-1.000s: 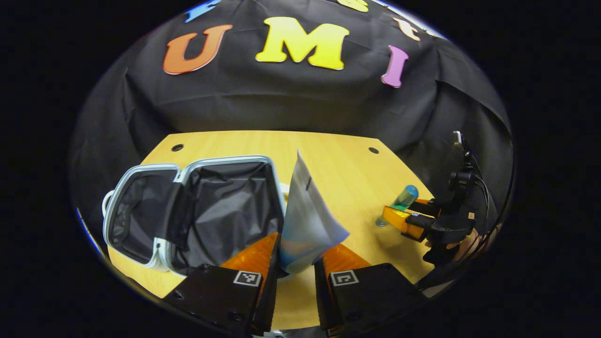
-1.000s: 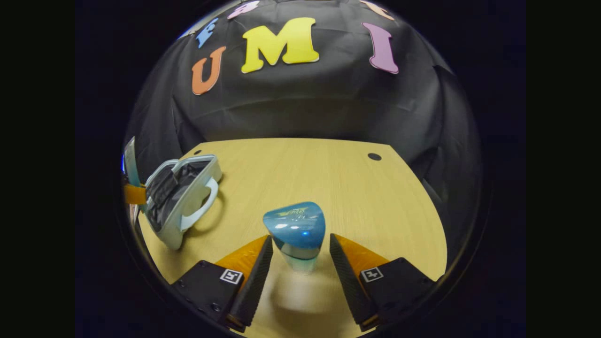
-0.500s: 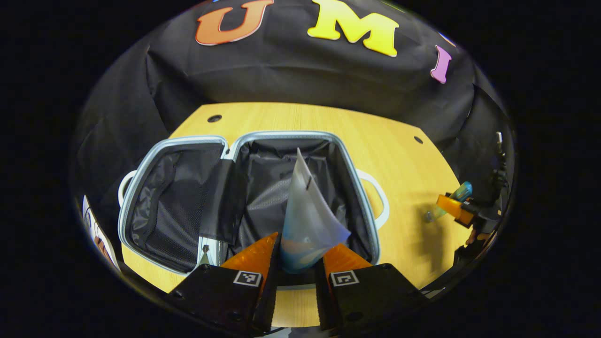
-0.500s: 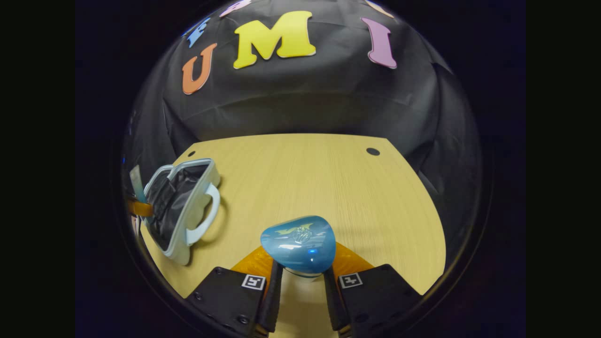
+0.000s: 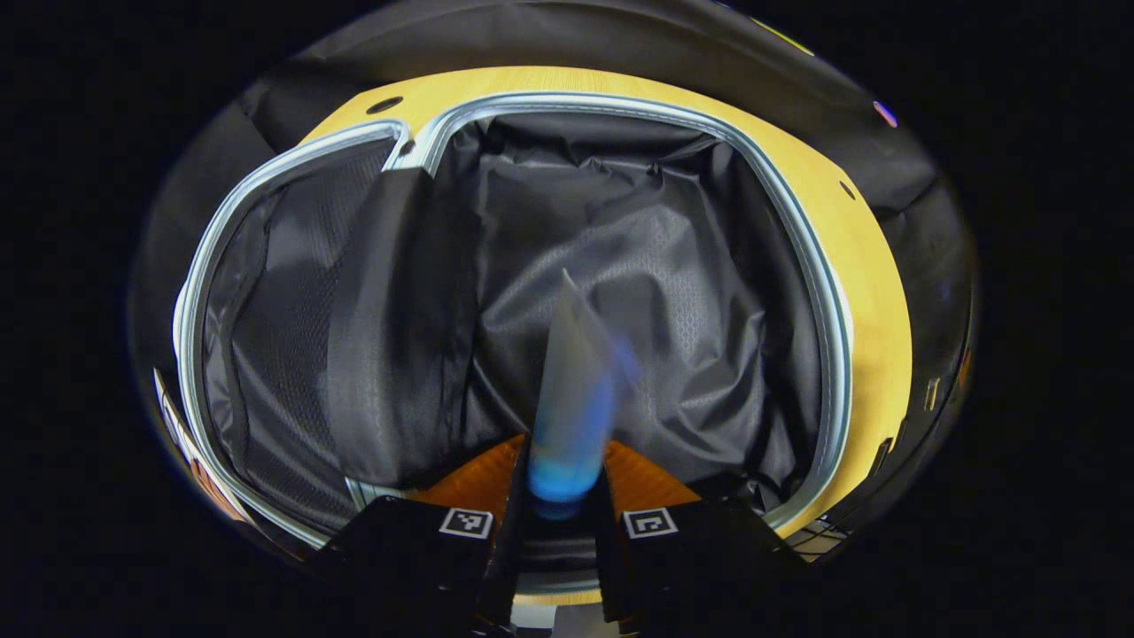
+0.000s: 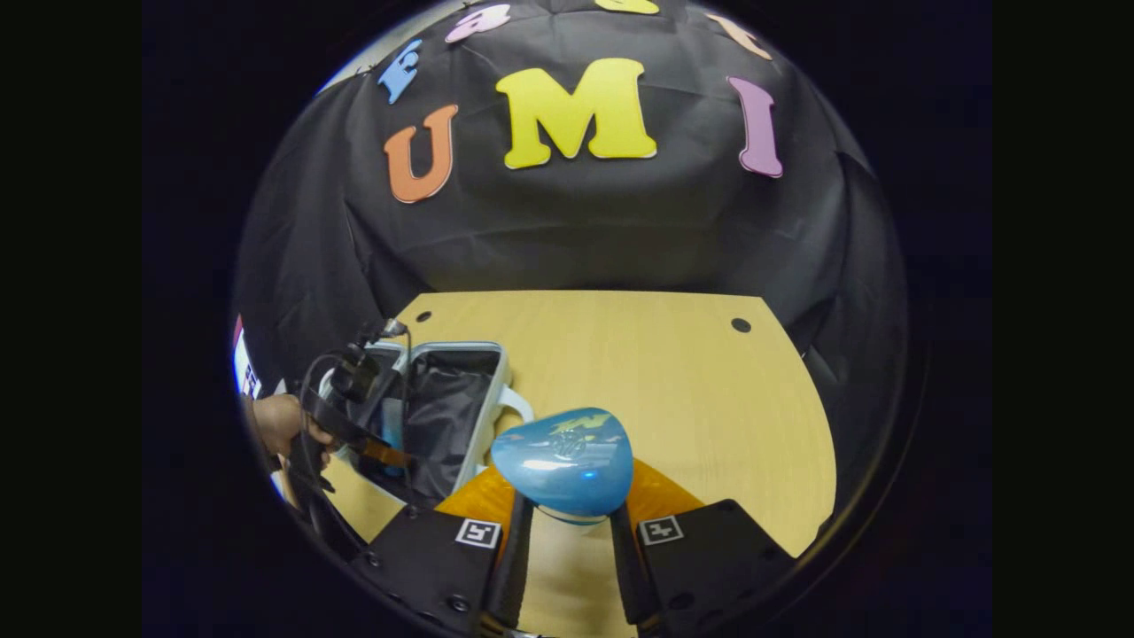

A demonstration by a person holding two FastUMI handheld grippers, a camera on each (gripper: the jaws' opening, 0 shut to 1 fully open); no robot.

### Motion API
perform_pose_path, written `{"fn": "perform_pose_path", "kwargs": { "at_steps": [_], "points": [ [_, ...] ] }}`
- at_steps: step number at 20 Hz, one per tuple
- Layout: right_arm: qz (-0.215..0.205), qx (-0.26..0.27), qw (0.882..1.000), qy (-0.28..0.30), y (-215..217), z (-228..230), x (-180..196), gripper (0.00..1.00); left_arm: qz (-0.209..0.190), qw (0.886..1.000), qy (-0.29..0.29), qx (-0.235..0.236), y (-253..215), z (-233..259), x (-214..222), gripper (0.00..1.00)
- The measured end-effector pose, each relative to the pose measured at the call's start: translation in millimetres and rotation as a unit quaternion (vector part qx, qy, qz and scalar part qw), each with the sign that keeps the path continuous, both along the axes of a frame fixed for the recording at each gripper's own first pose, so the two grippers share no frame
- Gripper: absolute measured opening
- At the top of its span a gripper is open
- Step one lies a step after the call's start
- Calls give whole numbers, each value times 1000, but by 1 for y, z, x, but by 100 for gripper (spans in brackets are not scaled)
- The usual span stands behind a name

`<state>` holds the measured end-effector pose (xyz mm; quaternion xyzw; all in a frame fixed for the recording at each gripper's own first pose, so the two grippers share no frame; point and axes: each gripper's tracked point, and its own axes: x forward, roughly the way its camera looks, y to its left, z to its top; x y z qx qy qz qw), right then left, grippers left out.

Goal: First open the suitcase, pack the skin care products into it, and then close the suitcase.

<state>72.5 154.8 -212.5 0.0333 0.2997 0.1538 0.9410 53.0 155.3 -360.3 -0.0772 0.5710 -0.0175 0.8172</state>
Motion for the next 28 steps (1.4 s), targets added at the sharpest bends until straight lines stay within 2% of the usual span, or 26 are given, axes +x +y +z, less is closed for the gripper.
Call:
{"fn": "perform_pose_path", "kwargs": {
  "at_steps": [2, 3, 4, 5, 7, 8, 10, 11, 14, 17, 18, 20, 21, 22, 24, 28],
  "points": [
    [0, 2, 1000, 3, 10, 1, -2, 39, -12, 1000, 10, 0, -1, -2, 0, 42],
    [-2, 1, 1000, 3, 15, 1, -1, 39, -21, 1000, 6, -1, 0, -1, 0, 51],
    [-1, -1, 1000, 4, 20, 1, -1, 37, -22, 1000, 6, -5, -1, -1, 0, 51],
    [3, -3, 1000, 4, 26, 1, 0, 37, -20, 1000, 3, -10, 0, 0, 0, 43],
    [15, -9, 1000, 3, 42, 4, 0, 40, -12, 1000, -4, -25, -3, 1, -1, 43],
    [23, -11, 1000, 4, 53, 6, 2, 40, -11, 999, -13, -40, -9, 4, -1, 53],
    [36, -14, 999, 9, 74, 7, 3, 40, -24, 997, -46, -65, -18, 14, 1, 58],
    [44, -14, 999, 13, 85, 8, 3, 40, -26, 996, -62, -66, -18, 21, 0, 77],
    [69, -20, 997, 19, 119, 4, 6, 40, -30, 991, -120, -55, -11, 44, -5, 90],
    [93, -26, 994, 47, 152, -11, 6, 40, -36, 979, -196, -30, 9, 70, -17, 94],
    [101, -26, 992, 64, 163, -20, 3, 40, -35, 972, -229, -26, 18, 80, -22, 94],
    [115, -34, 987, 105, 185, -44, -2, 40, -31, 951, -306, -31, 34, 100, -30, 94],
    [116, -44, 984, 125, 192, -57, -4, 40, -21, 943, -331, -27, 46, 103, -39, 94],
    [115, -50, 982, 145, 197, -71, -7, 40, -11, 939, -342, -24, 60, 103, -49, 94],
    [120, -57, 974, 182, 212, -94, -14, 40, 28, 933, -357, -16, 99, 109, -69, 94],
    [96, -73, 967, 224, 220, -129, -14, 40, 105, 924, -367, -31, 168, 106, -95, 94]
  ]
}}
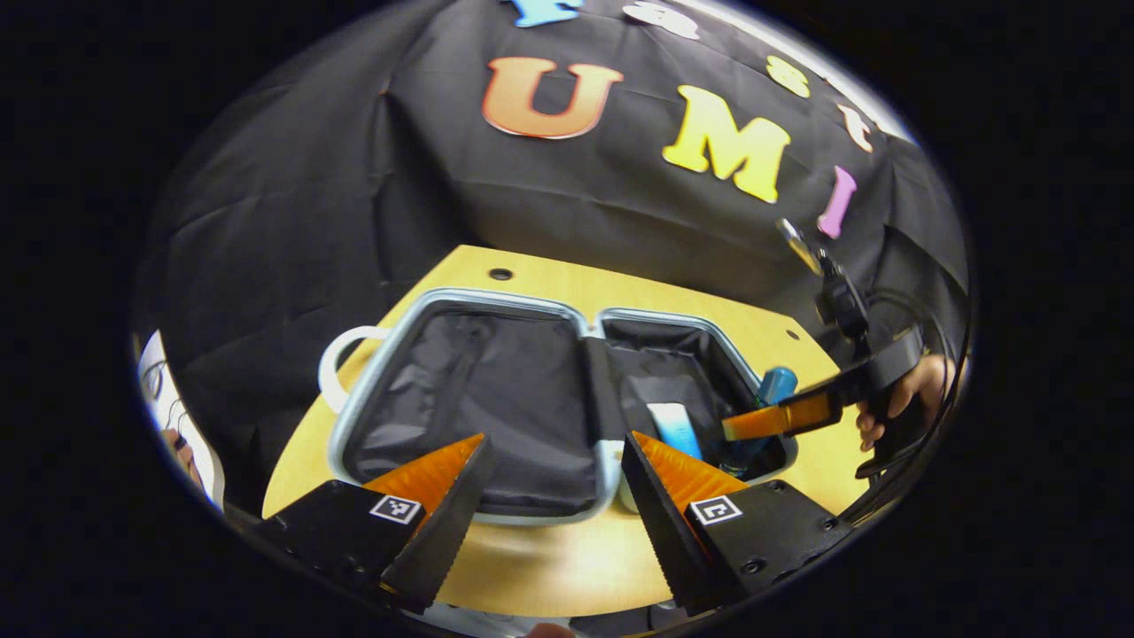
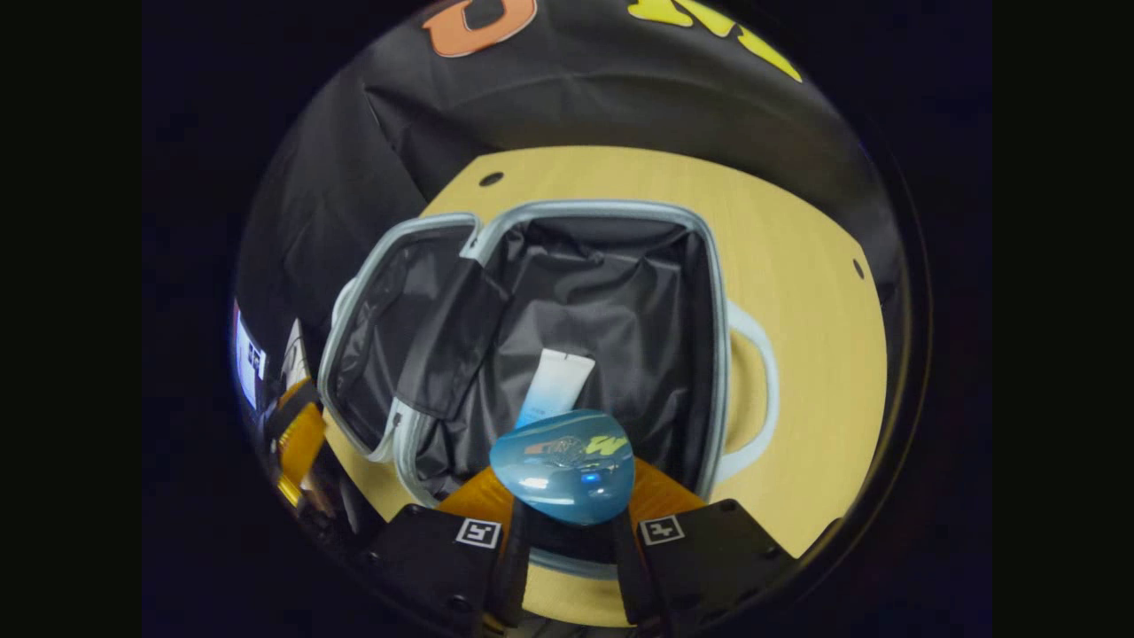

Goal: First open the suitcase, pack the skin care products into it, and then close the suitcase.

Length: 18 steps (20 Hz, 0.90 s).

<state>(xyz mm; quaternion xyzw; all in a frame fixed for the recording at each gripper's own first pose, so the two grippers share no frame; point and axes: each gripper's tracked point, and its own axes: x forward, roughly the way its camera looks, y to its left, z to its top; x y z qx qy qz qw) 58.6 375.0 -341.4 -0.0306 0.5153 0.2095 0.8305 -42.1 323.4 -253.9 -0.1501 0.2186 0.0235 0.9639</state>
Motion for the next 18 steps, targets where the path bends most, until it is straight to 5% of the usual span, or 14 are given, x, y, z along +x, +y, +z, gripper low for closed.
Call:
{"fn": "perform_pose_path", "kwargs": {
  "at_steps": [7, 12, 18],
  "points": [
    [-49, -31, 998, -12, 5, -16, 33, 39, 122, 992, 3, -25, 99, 3, -59, 96],
    [-85, -38, 996, -6, 2, -31, 47, 45, 180, 980, -20, -81, 135, 19, -58, 96],
    [-74, -19, 997, -27, 10, -1, 43, 45, 224, 959, -25, -169, 169, -2, -41, 96]
  ]
}}
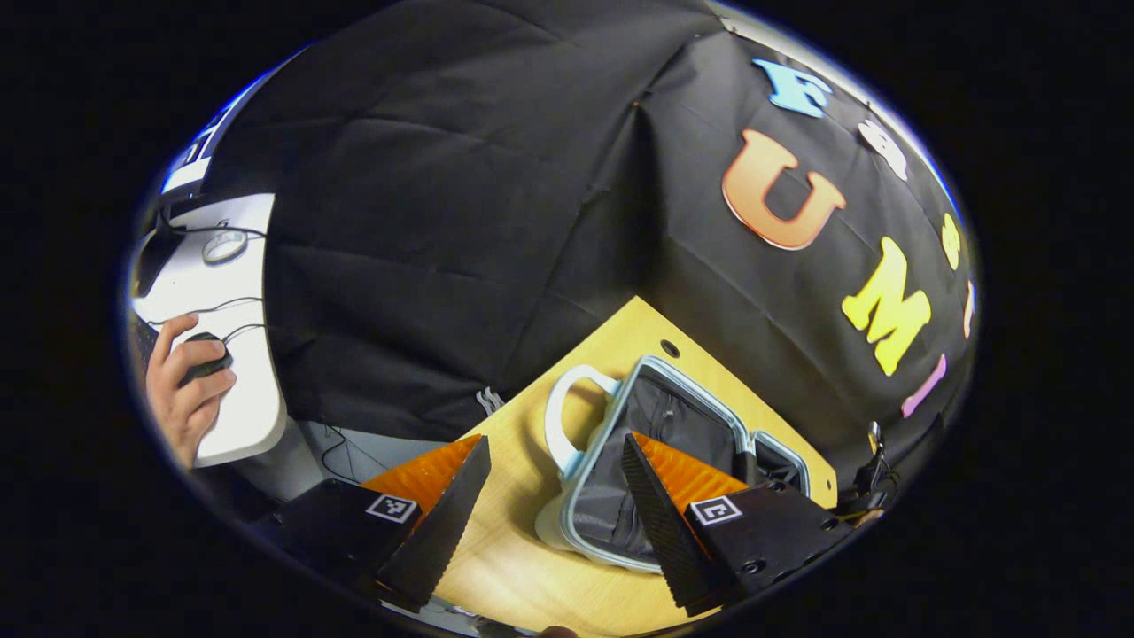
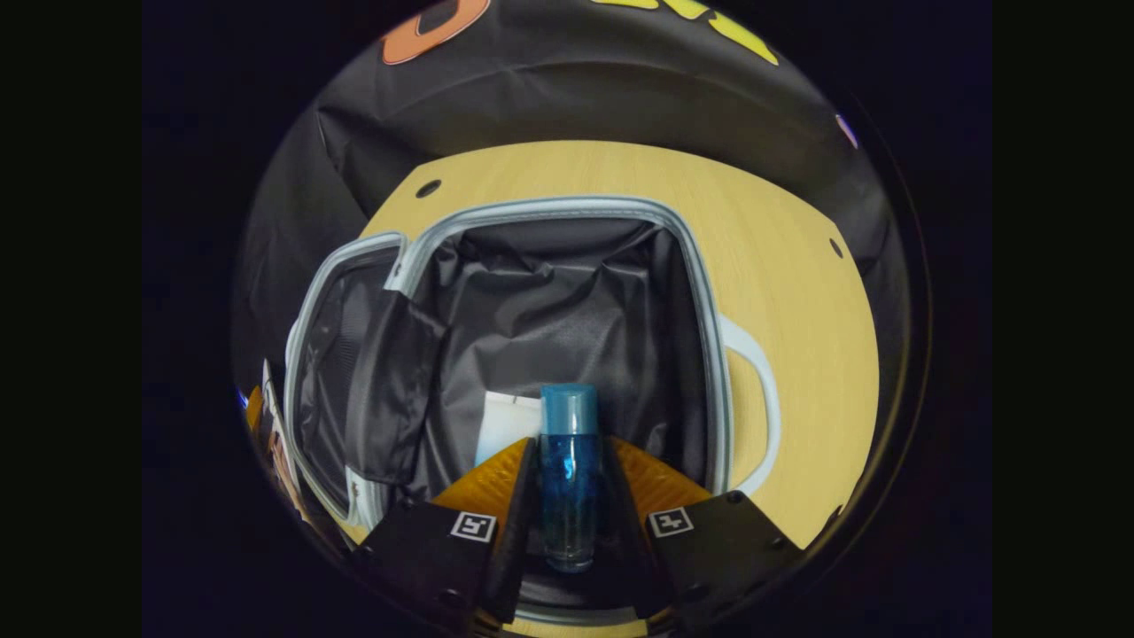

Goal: First open the suitcase, pack the skin care products into it, and then close the suitcase.

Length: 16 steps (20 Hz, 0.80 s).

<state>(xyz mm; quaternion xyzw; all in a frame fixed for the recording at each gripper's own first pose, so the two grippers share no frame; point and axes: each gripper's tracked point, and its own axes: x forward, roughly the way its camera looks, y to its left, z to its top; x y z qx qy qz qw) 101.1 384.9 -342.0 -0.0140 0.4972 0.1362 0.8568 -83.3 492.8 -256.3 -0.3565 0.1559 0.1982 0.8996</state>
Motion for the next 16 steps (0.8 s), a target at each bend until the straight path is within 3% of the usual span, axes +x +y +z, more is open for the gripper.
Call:
{"fn": "perform_pose_path", "kwargs": {
  "at_steps": [3, 4, 5, 8, 11, 13, 14, 15, 16],
  "points": [
    [32, 33, 997, -56, 11, 54, -5, 48, -13, 999, -16, -42, 3, -8, 27, 96],
    [48, 35, 995, -77, 10, 71, -10, 57, -18, 998, -22, -57, 3, -13, 37, 96],
    [65, 39, 992, -98, 10, 90, -15, 59, -22, 997, -22, -75, 5, -22, 48, 100],
    [116, 76, 977, -164, 10, 159, -38, 61, -12, 992, -13, -121, 12, -52, 61, 90],
    [141, 92, 957, -236, -9, 225, -62, 70, -26, 980, -42, -195, -1, -57, 73, 82],
    [146, 83, 950, -264, -25, 244, -74, 72, -32, 977, -44, -208, -7, -64, 83, 76],
    [139, 77, 949, -273, -35, 253, -80, 74, -44, 975, -47, -213, -12, -66, 87, 85],
    [129, 79, 948, -279, -42, 259, -84, 73, -54, 973, -51, -219, -16, -66, 92, 69],
    [117, 82, 949, -282, -47, 262, -87, 73, -56, 971, -60, -224, -14, -65, 98, 66]
  ]
}}
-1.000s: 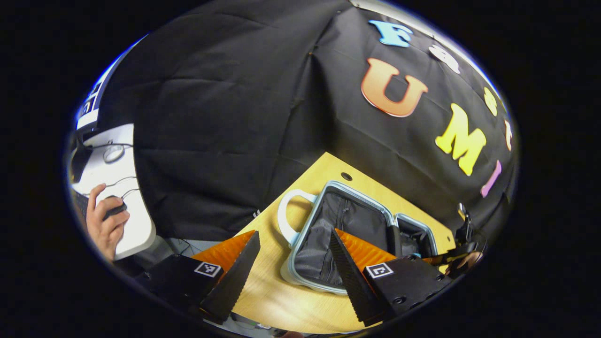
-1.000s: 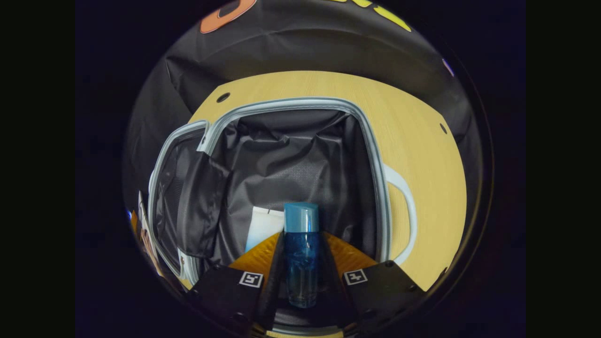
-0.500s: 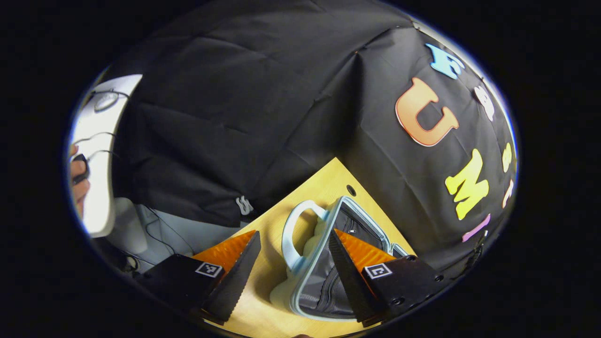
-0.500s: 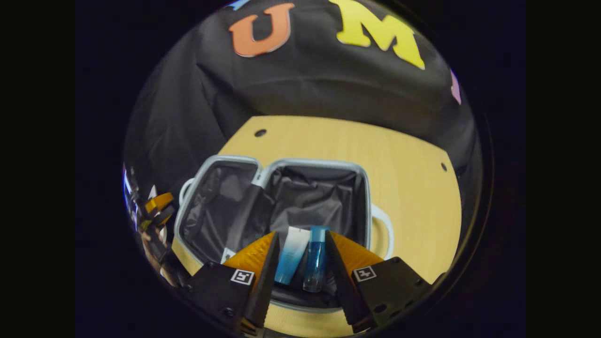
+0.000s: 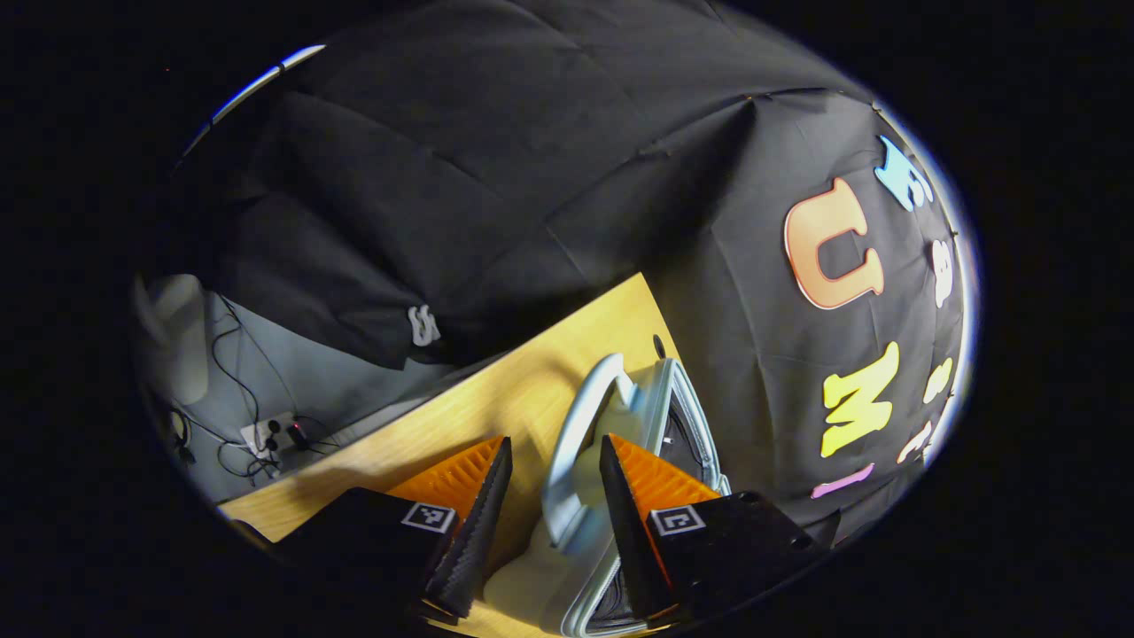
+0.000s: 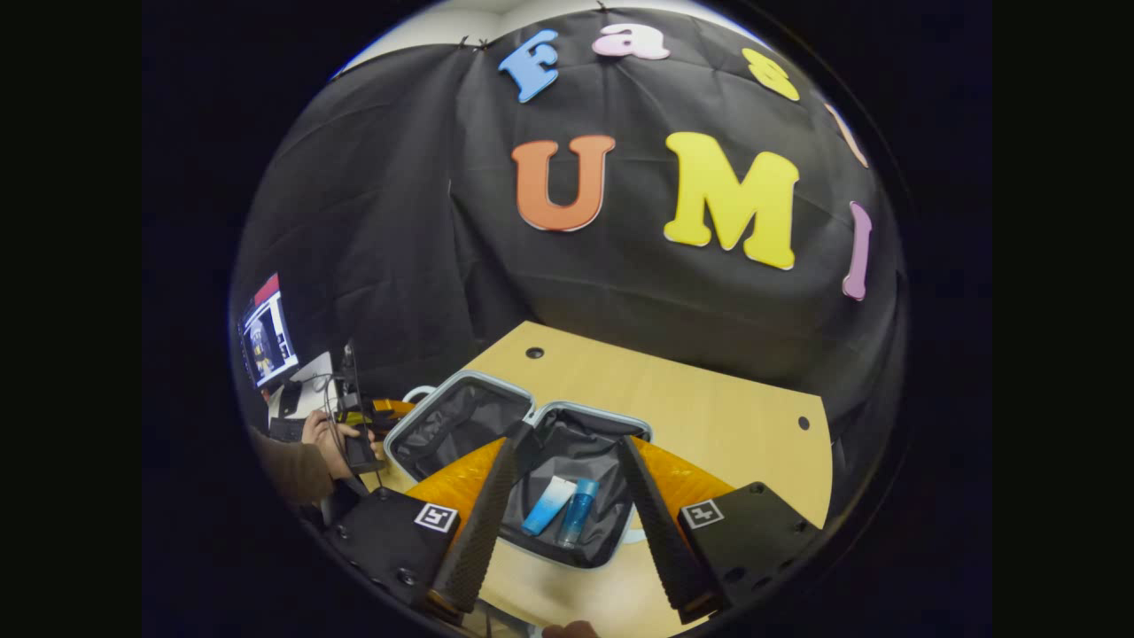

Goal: First open the suitcase, pack the skin care products into it, and then close the suitcase.

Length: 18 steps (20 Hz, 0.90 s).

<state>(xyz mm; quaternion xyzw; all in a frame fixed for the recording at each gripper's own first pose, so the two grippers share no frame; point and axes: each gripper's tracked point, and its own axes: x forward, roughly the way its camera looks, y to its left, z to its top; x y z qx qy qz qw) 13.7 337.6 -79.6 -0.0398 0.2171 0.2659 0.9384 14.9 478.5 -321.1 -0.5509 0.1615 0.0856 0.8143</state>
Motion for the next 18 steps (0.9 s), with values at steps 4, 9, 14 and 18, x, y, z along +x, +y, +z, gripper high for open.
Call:
{"fn": "perform_pose_path", "kwargs": {
  "at_steps": [4, 9, 14, 18],
  "points": [
    [-28, -4, 1000, -2, -29, 3, 1, 74, -3, 999, -16, -46, -5, -6, 13, 22],
    [-41, 1, 999, 14, -39, -1, 1, 74, -6, 997, -43, -64, -4, -1, 14, 10],
    [-30, 20, 999, 6, -43, 12, 3, 74, 2, 998, -65, -13, 1, 53, 8, 5],
    [-24, 40, 999, -9, -55, 28, 5, 74, -6, 994, -91, 62, -15, 120, 1, 4]
  ]
}}
